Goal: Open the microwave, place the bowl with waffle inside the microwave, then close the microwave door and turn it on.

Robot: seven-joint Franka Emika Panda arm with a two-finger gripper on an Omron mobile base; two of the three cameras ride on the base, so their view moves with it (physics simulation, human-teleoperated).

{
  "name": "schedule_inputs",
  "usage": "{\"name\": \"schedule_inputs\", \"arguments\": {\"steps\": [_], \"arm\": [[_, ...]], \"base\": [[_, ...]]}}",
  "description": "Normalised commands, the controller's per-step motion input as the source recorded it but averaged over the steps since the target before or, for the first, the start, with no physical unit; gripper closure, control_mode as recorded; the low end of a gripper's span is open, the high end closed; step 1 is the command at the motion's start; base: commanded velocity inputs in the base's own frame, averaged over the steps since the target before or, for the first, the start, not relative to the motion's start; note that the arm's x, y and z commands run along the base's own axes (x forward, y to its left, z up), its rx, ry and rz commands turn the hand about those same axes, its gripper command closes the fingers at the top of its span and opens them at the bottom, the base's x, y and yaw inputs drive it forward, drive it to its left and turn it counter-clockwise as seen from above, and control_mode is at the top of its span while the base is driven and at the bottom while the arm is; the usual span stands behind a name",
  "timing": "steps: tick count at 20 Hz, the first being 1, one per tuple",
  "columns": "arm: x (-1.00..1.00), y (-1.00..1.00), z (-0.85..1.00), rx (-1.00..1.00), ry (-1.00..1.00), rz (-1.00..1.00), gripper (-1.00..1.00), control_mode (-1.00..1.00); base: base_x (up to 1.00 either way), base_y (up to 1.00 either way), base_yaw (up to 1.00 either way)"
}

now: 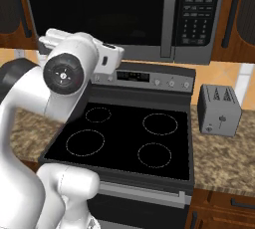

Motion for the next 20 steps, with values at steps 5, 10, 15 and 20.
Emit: {"name": "schedule_inputs", "arguments": {"steps": [5,10,15,20], "arm": [[0.00,-0.03,-0.02,-0.19,-0.09,-0.01,1.00,-1.00],[0.02,-0.07,0.00,-0.11,0.00,0.00,1.00,-1.00],[0.09,-0.36,0.00,0.00,0.00,0.00,1.00,-1.00],[0.06,-0.52,0.00,0.00,0.00,0.00,1.00,-1.00]], "base": [[0.00,0.00,0.00],[0.00,0.00,0.00],[0.00,0.00,0.00],[0.00,0.00,0.00]]}}
